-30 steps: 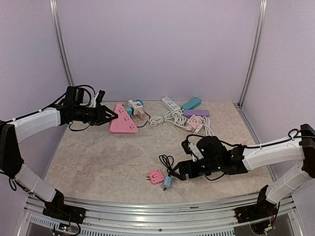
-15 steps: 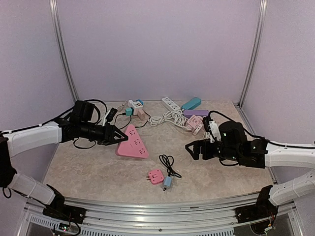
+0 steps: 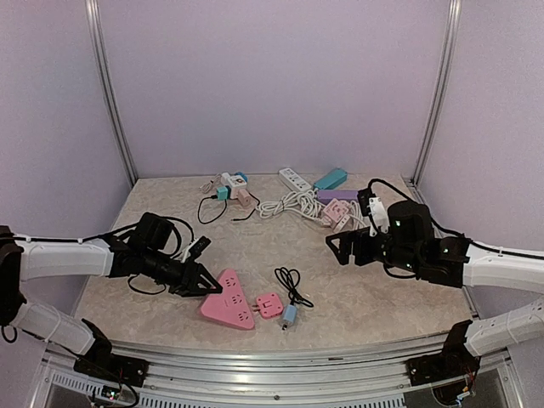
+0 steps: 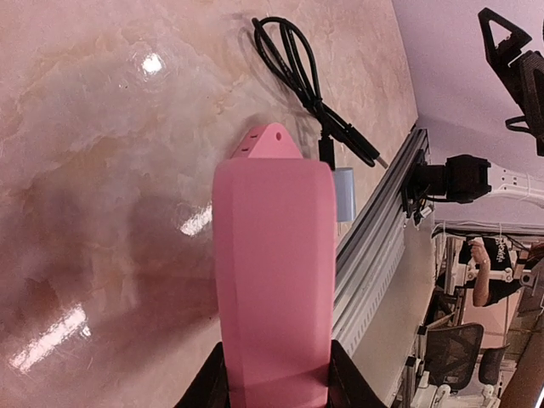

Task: Pull the plug off the socket
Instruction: Place the plug at the center of the board, then place the socket at the center of the board.

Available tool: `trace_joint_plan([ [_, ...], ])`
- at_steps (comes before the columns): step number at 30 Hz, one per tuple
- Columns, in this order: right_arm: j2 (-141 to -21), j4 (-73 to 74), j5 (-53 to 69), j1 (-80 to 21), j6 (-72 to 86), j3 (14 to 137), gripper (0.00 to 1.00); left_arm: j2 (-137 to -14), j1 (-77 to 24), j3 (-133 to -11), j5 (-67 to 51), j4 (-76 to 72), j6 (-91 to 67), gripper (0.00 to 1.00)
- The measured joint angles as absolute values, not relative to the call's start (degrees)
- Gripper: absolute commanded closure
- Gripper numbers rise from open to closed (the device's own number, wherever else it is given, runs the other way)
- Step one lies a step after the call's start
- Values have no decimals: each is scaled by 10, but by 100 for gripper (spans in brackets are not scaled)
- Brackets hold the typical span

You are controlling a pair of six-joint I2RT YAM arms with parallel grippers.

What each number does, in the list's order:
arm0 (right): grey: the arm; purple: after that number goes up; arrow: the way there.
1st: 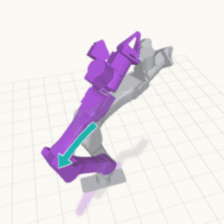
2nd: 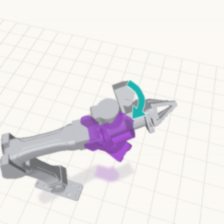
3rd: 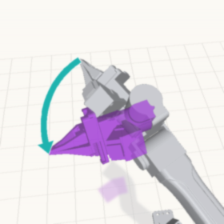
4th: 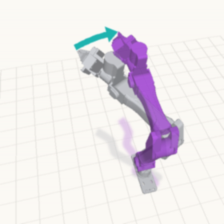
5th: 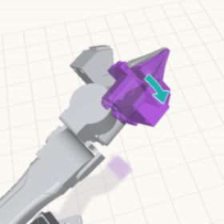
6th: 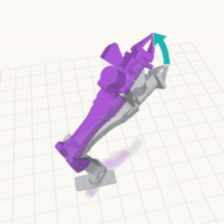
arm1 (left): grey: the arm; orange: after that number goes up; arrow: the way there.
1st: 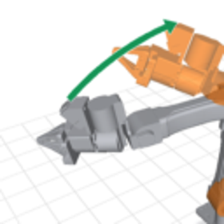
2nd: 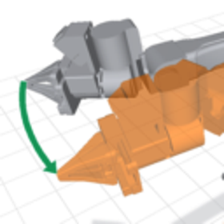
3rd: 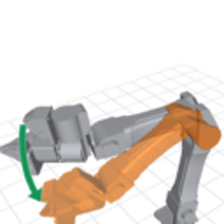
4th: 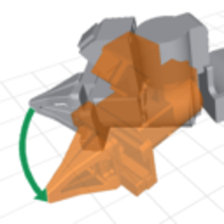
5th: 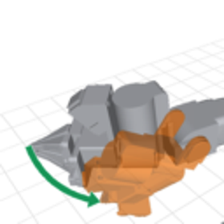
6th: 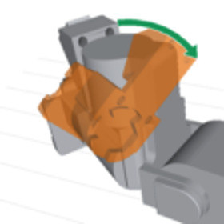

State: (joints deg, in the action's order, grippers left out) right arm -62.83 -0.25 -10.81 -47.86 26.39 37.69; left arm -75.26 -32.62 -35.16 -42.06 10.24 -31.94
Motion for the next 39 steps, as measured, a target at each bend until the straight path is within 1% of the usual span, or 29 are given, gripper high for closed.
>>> trace_joint_plan([
  [8,-625,-12,-110,-479,273,376,0,-767,-326,-344,-441,76,-333,95],
  [20,-619,-16,-116,-478,286,374,0,-833,-326,-356,-469,47,-343,76],
  [25,-617,-16,-119,-478,288,374,0,-840,-326,-363,-468,52,-343,65],
  [31,-617,-16,-124,-478,292,372,0,-843,-326,-363,-417,77,-329,44],
  [38,-617,-15,-135,-478,292,371,0,-848,-326,-363,-373,103,-319,27],
  [39,-617,-14,-137,-478,292,372,0,-848,-326,-363,-370,106,-317,23],
])
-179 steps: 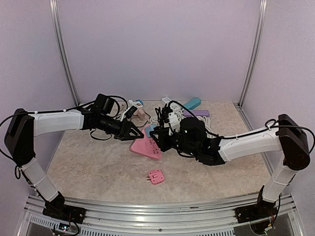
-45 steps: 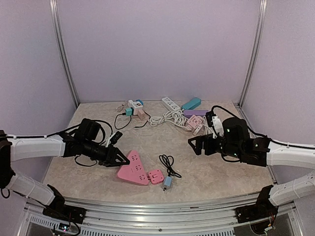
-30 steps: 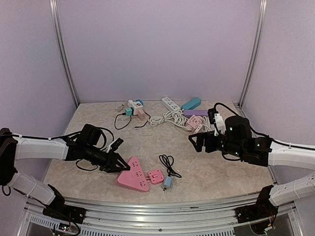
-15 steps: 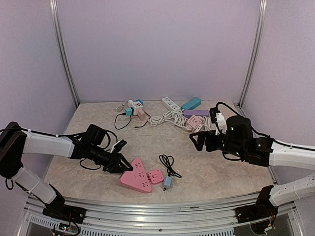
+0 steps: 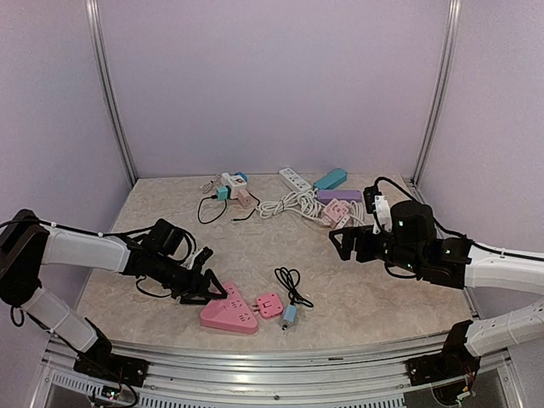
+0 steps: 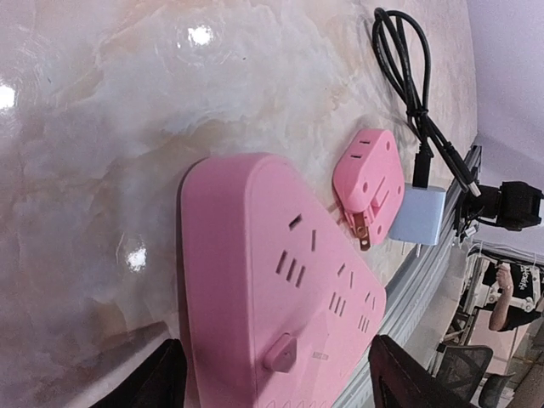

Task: Pull the plug off the socket
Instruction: Place the socket at the center of the board.

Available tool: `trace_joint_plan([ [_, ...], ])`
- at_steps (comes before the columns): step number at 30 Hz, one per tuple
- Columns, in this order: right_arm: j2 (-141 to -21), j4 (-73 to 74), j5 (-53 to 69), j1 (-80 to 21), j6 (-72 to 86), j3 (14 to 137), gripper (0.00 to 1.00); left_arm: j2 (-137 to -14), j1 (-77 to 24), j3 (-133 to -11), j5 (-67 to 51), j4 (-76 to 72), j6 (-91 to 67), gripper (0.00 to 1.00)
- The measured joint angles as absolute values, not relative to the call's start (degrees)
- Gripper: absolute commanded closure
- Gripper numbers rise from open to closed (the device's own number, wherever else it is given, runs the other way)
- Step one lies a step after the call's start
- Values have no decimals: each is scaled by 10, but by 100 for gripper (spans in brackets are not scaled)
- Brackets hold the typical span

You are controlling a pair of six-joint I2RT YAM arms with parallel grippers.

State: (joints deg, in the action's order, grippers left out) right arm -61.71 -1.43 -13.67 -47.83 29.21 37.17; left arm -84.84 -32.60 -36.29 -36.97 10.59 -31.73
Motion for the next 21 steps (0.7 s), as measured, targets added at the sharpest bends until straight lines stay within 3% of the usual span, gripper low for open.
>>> trace_joint_plan([
  [7,-616,10,-145,-478,292,372,0,-840,-326,-369,-338,133,-299,1],
  [15,-604,91,-185,-478,275,423,0,-783,-315,-442,-258,216,-267,1],
  [21,-637,179,-204,-461,249,524,0,-733,-201,-551,-271,253,-223,1],
])
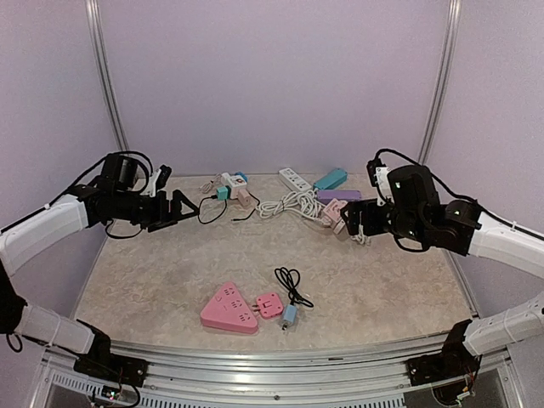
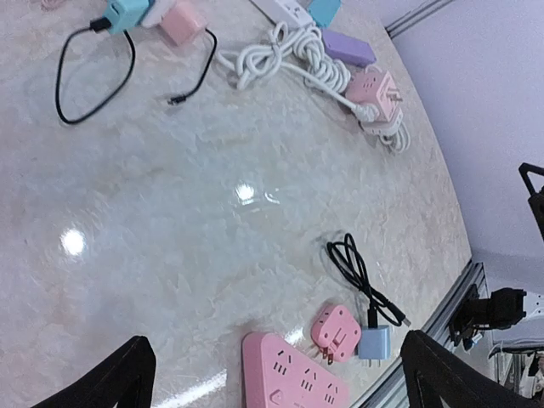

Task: Pull the plug off the socket
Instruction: Place the socket at the center of the board, then remove the plug from the socket.

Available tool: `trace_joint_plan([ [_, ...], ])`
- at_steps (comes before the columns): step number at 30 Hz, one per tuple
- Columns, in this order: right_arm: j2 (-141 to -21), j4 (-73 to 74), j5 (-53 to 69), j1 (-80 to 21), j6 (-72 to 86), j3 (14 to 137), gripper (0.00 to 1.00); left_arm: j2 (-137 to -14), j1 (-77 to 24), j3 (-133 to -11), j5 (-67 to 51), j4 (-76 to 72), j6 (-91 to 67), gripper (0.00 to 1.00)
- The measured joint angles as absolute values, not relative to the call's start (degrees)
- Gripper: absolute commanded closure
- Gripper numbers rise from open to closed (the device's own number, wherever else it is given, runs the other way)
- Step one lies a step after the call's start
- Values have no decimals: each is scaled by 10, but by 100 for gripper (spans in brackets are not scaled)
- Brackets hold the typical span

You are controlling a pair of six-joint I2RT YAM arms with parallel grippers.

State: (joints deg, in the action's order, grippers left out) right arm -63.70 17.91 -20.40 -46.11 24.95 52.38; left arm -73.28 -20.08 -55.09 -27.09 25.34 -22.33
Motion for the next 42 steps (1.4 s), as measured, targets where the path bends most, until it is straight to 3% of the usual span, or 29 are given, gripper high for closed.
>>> trace_joint_plan([
  [5,-723,223,-184,-395,208,591,0,-727,-122,-621,-285,256,-186,1],
  [11,-849,237,-122,-304,172,637,1,-718,-70,-605,-289,227,-173,1],
  [21,-1009,219,-63,-273,131,751,4,-675,-44,-575,-280,224,-157,1],
  [32,-1071,204,-34,-267,166,768,18,-672,-44,-574,-280,223,-156,1],
  [36,-1071,186,-32,-267,177,752,28,-672,-44,-574,-280,223,-156,1],
  [42,-1070,174,-37,-267,191,726,30,-679,-44,-574,-281,223,-156,1],
])
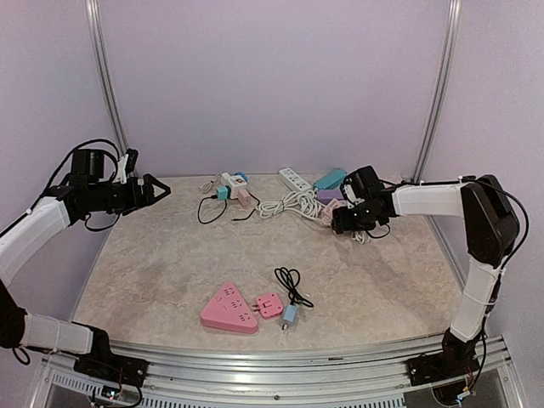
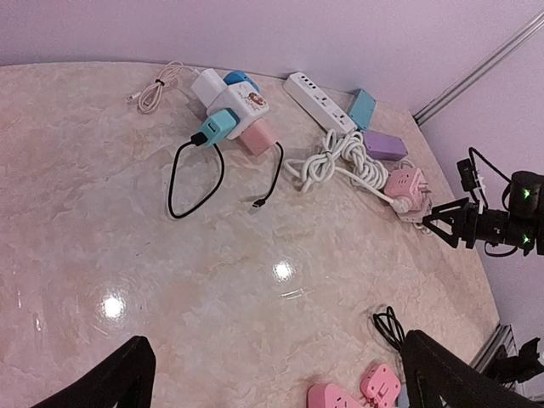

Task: Pull the plug off the socket
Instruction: Remove the plug from the socket.

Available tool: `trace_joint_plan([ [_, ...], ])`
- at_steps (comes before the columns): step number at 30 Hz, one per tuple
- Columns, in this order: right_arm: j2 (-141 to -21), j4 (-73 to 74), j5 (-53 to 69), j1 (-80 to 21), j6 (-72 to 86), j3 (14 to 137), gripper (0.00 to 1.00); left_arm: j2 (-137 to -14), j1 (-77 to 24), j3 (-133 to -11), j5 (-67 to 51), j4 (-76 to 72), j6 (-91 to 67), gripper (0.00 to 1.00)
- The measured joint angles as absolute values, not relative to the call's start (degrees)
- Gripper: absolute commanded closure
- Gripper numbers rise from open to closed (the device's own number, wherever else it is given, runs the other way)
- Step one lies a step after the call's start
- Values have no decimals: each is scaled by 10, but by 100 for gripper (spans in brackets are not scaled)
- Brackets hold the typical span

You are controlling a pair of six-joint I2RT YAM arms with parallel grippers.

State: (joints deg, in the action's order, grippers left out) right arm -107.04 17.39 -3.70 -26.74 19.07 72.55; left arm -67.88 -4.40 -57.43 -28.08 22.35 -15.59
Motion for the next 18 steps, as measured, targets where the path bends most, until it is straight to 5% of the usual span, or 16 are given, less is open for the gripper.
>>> trace_joint_plan([
  [18,-1070,109,-52,-267,231,698,52,-686,-44,-574,-283,223,-156,1],
])
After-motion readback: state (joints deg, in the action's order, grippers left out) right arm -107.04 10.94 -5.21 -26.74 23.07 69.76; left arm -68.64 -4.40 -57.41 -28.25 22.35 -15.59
